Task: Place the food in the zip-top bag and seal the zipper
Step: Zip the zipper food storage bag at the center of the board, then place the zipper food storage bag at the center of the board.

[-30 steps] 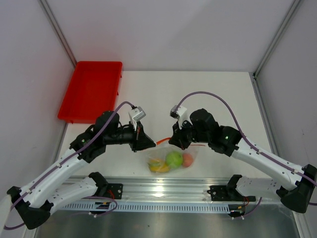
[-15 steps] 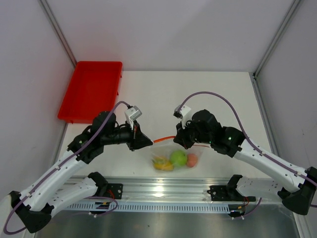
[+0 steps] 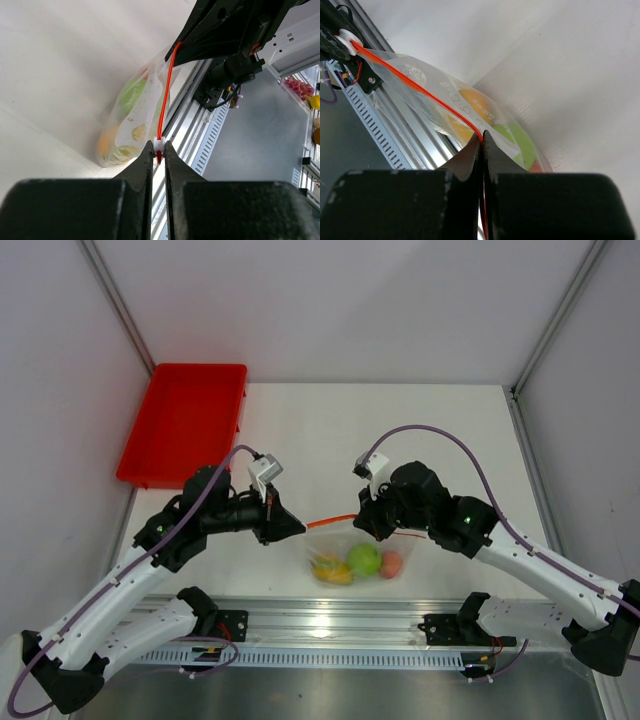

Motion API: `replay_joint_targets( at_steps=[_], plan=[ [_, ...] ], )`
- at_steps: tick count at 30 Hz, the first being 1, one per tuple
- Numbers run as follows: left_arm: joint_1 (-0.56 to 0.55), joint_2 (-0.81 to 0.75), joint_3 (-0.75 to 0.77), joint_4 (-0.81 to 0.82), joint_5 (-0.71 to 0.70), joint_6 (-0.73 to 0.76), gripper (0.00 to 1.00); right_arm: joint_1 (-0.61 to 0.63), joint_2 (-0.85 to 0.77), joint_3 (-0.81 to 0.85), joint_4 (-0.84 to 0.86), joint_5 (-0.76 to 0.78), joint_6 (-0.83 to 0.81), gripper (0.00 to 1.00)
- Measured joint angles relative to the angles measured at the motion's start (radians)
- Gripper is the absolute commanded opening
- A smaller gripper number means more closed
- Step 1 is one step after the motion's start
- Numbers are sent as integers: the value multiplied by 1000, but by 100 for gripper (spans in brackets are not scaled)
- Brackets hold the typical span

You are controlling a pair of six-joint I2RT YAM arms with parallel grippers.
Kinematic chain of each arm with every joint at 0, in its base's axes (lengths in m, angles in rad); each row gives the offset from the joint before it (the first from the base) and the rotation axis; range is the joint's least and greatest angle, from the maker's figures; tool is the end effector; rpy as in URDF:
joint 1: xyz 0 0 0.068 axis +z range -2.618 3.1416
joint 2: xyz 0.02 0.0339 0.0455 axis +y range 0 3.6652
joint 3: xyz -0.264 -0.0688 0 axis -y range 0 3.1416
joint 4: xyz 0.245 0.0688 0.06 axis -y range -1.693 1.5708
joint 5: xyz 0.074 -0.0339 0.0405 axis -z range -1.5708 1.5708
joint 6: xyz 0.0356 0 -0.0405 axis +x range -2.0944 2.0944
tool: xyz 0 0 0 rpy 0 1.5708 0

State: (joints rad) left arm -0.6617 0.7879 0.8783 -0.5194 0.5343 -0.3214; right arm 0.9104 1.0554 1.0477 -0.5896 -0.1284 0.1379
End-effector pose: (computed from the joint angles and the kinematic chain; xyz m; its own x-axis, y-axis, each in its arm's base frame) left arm 0.1210 -0.1172 0.3390 -0.5938 0.1179 -0.7959 0.7447 0.4550 -0.4882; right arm 0.1349 0.1811 0.3398 -0.4583 -0.3678 -0.8091 -0.7927 0.5808 0.1850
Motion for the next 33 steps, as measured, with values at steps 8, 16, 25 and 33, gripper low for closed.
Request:
replay_joint_targets(
  at_steps=[8, 16, 25, 33],
  plan=[
    [3, -4, -2, 0, 0, 0, 0, 0, 0, 0, 0, -3, 0, 0],
    [6, -5, -2, 0, -1, -1, 26, 0, -1, 0, 0, -8, 0, 0],
    [14, -85, 14, -38, -167, -11, 99, -13, 50, 25, -14, -11, -11, 0],
    [16, -182, 73, -69, -432, -18, 100, -13, 87, 35, -13, -11, -16, 0]
  ],
)
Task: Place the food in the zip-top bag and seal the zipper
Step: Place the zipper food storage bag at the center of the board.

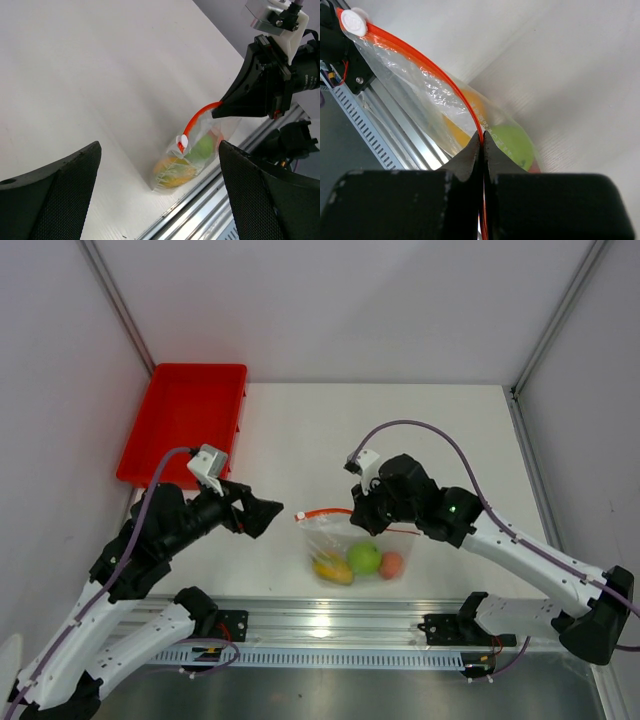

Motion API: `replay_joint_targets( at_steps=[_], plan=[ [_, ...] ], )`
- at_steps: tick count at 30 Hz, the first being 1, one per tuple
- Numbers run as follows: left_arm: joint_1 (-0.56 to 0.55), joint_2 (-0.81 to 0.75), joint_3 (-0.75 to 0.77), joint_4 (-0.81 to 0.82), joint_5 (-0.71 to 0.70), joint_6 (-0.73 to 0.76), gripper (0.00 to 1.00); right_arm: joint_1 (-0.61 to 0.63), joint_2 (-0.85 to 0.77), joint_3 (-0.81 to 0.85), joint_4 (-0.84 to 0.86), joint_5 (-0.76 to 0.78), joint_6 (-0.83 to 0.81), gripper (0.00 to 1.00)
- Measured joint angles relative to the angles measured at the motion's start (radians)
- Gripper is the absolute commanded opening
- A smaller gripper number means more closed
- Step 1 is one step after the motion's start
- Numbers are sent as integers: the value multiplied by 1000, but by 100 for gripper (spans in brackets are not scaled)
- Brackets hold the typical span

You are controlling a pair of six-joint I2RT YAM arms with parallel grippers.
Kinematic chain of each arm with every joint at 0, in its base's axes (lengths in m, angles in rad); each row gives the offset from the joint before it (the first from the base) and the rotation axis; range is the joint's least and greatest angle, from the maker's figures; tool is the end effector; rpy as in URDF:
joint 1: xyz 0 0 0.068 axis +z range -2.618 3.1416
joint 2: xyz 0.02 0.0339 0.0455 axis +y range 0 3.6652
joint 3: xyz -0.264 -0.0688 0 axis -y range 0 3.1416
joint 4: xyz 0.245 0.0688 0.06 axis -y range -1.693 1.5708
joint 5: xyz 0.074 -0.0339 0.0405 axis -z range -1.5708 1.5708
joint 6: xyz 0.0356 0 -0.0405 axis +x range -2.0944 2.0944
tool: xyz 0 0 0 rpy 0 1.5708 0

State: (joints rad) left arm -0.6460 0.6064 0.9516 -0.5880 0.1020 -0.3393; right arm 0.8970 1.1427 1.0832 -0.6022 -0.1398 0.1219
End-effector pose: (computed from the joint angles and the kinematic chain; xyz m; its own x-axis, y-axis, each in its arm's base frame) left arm 0.0933 -0.0748 0.3770 -0.4066 -0.1081 -0.9072 0.5753 0.7411 -0.3461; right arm 0.1488 0.1943 0.3319 -0.4830 -0.4119 -0.7727 -0.7896 0.5864 0.1809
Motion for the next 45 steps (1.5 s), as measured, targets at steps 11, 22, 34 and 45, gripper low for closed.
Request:
replay_joint_targets(
  at_steps=[11, 22, 34, 45],
  plan=[
    [1, -53, -64, 2, -39, -40, 99, -144, 225, 87, 108, -28, -76, 0],
    [1, -174, -180, 2, 14, -79, 99, -375, 809, 466, 192, -169, -230, 0],
    [1, -205, -239, 24, 59, -79, 99, -470, 1262, 983, 93, -234, -326, 0],
    [1, -205, -240, 44, 74, -79, 99, -498, 1320, 1050, 56, -291, -373, 45]
  ],
)
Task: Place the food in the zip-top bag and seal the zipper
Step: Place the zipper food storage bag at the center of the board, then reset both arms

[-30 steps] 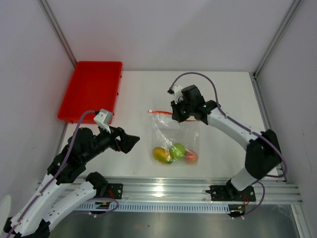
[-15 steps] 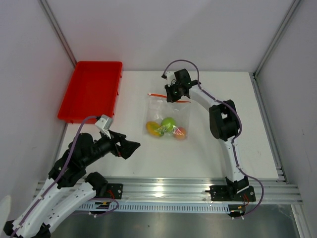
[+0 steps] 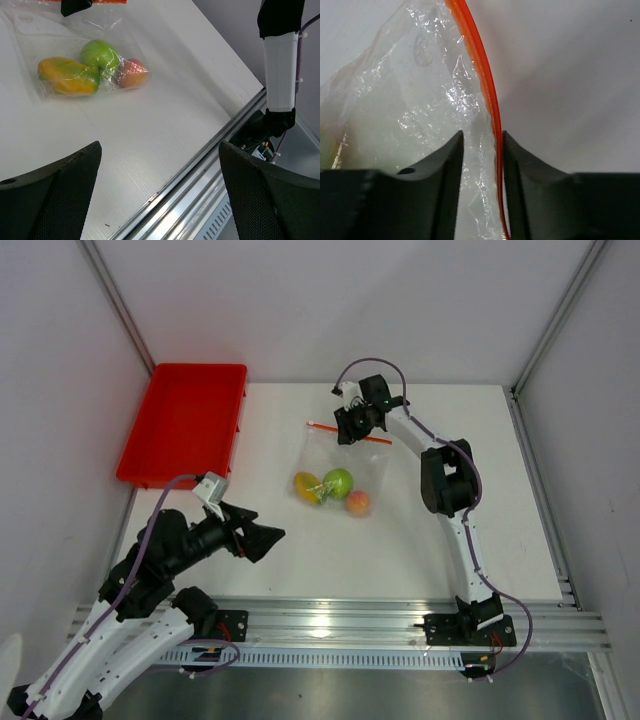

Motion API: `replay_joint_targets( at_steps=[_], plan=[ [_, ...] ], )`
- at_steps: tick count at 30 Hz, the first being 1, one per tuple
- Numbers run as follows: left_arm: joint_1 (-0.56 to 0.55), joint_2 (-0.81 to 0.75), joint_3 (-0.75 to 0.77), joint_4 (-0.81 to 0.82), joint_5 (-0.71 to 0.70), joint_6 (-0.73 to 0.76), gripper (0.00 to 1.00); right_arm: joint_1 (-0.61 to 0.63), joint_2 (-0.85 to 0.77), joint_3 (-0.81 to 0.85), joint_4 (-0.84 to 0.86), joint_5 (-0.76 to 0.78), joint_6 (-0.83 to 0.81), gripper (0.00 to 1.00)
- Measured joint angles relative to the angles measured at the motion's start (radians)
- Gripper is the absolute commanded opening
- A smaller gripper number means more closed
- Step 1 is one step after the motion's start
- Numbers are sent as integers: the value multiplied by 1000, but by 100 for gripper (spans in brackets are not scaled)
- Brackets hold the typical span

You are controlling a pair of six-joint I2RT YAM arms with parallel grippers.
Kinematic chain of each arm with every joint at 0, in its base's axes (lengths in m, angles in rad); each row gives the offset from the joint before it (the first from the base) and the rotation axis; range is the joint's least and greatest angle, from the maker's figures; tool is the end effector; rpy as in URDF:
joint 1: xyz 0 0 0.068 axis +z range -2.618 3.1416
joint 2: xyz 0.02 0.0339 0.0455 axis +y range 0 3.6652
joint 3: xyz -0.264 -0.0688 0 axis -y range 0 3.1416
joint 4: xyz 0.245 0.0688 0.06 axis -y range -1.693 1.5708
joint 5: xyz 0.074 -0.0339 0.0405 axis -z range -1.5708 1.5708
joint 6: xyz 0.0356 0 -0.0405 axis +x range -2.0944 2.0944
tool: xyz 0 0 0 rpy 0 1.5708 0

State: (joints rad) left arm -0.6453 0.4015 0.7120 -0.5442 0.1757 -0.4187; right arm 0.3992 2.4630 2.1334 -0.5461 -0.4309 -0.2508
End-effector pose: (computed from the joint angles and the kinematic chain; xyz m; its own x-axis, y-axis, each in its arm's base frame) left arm 0.0746 -0.0639 0.3234 -0.4650 -0.1510 -0.8723 0.5899 0.6819 -0.4325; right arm 0.4962 0.2255 0.1750 -0.5367 -0.4711 -0.7000 -0.7565 0.6362 0.1518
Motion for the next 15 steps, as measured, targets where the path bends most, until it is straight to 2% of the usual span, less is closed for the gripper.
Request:
replay_joint_targets(
  at_steps=[1, 2, 6, 7, 12, 15],
  plan=[
    [0, 0, 0, 3, 7, 0, 100, 0, 0, 1, 0, 3, 2, 50],
    [0, 1, -1, 6, 14, 0, 99, 0, 0, 2, 2, 10, 6, 63],
    [0, 11, -7, 16, 34, -4, 99, 3, 0, 35, -5, 76, 24, 81],
    [0, 16, -7, 16, 35, -6, 100, 3, 0, 53, -7, 96, 28, 98],
    [0, 79, -8, 21, 40, -12, 99, 3, -40, 89, 2, 238, 82, 99],
    [0, 142, -10, 27, 41, -26, 100, 3, -150, -8, 18, 317, 132, 99]
  ],
)
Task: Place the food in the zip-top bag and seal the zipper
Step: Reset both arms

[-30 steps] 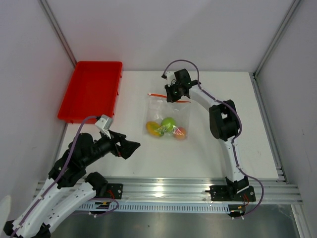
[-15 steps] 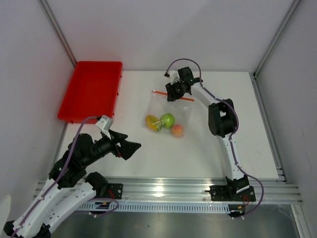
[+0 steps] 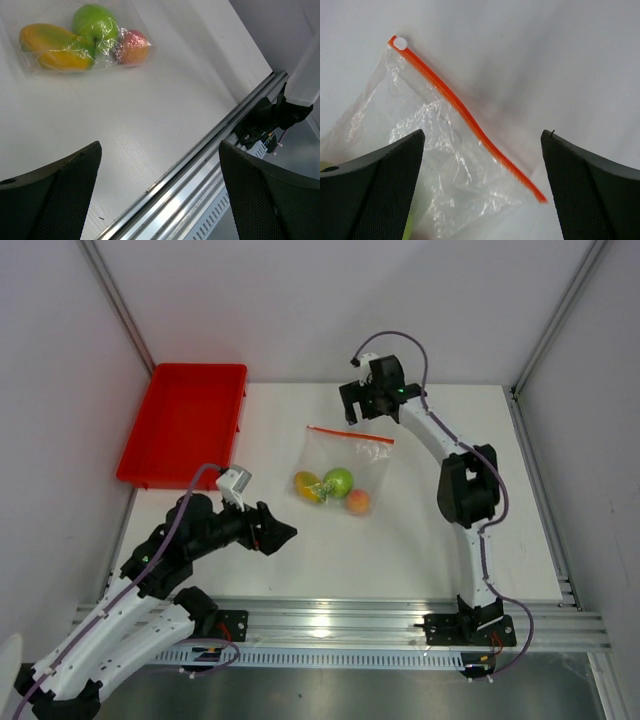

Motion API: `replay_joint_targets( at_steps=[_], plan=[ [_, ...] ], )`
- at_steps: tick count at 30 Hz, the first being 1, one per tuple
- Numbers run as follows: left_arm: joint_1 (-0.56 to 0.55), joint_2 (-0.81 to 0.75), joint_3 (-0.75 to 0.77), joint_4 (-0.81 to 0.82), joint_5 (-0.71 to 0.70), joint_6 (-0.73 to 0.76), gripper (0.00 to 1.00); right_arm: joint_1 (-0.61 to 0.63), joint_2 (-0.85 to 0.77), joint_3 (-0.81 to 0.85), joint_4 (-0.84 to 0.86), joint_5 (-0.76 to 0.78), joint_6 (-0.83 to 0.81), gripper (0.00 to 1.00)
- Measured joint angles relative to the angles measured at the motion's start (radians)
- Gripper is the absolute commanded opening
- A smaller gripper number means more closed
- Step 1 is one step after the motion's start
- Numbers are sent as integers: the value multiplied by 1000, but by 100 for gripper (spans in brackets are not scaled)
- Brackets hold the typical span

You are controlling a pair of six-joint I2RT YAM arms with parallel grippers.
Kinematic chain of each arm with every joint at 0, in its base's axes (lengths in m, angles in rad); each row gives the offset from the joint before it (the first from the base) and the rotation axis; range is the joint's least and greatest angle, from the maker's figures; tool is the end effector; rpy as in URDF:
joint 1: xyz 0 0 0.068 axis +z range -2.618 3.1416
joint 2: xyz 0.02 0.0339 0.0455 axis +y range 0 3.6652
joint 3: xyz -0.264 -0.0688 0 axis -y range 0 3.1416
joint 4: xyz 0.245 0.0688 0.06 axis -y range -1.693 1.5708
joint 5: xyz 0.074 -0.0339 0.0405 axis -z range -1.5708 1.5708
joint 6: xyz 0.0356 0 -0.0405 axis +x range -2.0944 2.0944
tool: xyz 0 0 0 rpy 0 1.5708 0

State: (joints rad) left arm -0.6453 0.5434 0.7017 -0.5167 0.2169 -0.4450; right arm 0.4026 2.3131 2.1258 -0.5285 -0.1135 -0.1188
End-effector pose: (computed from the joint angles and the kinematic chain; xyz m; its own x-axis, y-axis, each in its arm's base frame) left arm 0.0979 -0.0833 0.3097 -0.5751 -0.0932 -0.8128 0.5548 0.6856 -0.4712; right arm 0.4887 0.2125 0.2496 -0.5440 -0.3597 -0.7581 -0.5362 0.8440 -0.0156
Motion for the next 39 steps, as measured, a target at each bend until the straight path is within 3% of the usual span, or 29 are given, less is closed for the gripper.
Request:
replay_joint_targets(
  at_steps=[13, 20, 26, 31, 39],
  plan=[
    [0, -80, -218, 288, -96, -185, 100, 39, -1047, -998, 172, 275, 339, 99],
    [0, -32, -342, 503, -145, -290, 100, 80, -1468, -1434, 140, 295, 557, 99],
    [1, -30, -491, 745, -135, -385, 99, 148, -1790, -1663, 156, 286, 748, 99],
    [1, -114, -650, 911, -130, -473, 100, 199, -1957, -1804, 191, 273, 838, 99],
    [1, -375, -664, 1088, -106, -541, 99, 249, -2214, -1954, 204, 258, 897, 100]
  ],
)
